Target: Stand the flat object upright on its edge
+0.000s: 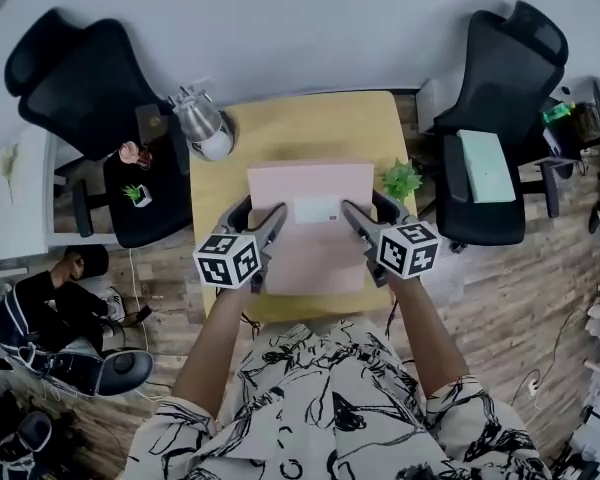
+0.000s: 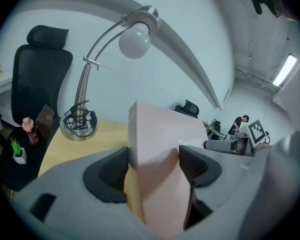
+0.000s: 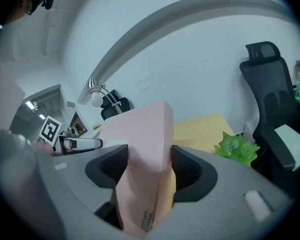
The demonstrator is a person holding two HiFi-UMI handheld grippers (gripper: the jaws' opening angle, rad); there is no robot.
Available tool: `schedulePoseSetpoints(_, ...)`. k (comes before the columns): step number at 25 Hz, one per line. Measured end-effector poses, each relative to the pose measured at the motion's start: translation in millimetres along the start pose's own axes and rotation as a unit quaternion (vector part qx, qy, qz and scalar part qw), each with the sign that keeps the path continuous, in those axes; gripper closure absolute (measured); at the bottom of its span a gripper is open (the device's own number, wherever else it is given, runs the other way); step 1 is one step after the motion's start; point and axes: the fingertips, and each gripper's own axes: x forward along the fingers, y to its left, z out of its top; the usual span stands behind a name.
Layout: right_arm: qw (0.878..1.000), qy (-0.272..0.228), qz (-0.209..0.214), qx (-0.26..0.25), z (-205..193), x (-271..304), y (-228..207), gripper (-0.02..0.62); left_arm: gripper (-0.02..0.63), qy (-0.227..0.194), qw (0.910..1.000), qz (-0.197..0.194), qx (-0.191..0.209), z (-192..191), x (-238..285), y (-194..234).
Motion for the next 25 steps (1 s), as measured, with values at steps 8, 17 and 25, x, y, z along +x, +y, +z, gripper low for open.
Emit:
schedulePoseSetpoints(8, 0.998, -0.036, -0.002, -0.060, 35.7, -15.1, 18.3, 0.313, 0.291, -0.040, 0.9980, -0.010, 0.048, 37.2, -17.3, -15.3)
schedulePoseSetpoints(17, 0.991, -0.076, -0.017, -0.113, 56.7, -36.5, 33.1, 0.314, 0.295, -0.075, 0.9915, -0.004, 0.107, 59.4, -34.2, -35.3)
schedulePoseSetpoints(25, 0.982, -0.106, -0.027, -0.155, 74.7, -47.7, 43.1, 0.316, 0.298, -0.106, 0.9839, -0.003, 0.144, 78.3, -45.7, -47.4)
